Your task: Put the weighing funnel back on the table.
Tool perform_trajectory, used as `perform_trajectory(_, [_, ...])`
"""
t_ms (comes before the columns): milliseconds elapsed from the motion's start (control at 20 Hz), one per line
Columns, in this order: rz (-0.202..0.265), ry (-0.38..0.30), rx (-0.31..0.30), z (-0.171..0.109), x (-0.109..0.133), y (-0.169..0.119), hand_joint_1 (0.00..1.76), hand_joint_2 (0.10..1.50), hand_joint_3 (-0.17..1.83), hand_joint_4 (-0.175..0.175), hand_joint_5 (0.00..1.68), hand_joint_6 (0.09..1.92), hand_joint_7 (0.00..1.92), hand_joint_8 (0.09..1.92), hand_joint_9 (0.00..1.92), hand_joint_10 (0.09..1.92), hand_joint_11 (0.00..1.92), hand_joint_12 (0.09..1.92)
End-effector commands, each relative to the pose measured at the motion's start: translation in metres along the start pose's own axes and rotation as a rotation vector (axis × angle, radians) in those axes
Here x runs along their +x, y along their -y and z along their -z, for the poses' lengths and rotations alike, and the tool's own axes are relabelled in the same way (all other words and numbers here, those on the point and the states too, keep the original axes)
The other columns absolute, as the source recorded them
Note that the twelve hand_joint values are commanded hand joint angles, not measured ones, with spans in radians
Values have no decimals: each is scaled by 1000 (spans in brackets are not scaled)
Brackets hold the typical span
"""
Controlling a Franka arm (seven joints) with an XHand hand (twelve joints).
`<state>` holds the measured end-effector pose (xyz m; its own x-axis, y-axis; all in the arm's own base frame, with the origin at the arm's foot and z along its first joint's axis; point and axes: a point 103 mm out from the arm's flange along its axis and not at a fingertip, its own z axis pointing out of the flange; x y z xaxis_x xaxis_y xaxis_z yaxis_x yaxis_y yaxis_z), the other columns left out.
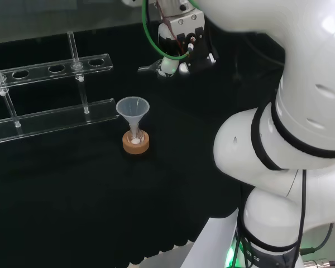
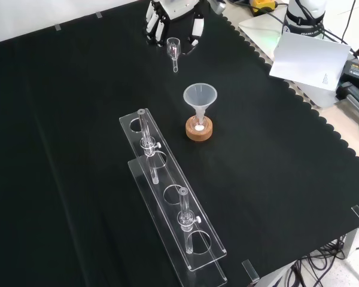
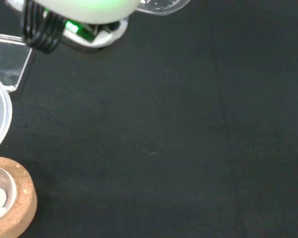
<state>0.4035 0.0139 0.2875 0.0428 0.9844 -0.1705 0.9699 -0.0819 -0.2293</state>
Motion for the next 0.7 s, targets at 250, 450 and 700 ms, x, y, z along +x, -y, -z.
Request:
perform_trajectory(250, [-23,-79,-10,-10,-23,-25,1140,668,567,175,1379,438,713,612,1168,109,912,948])
perform_trajectory(450, [-36,-99,-11,-16,-39,-46,1140,668,567,175,1378,439,712,613,1167,108,910,950])
perform_trajectory(700, [-27,-116,0,-31,-46,-80,1140,668,567,175,1378,440,711,613,1167,107,909,952])
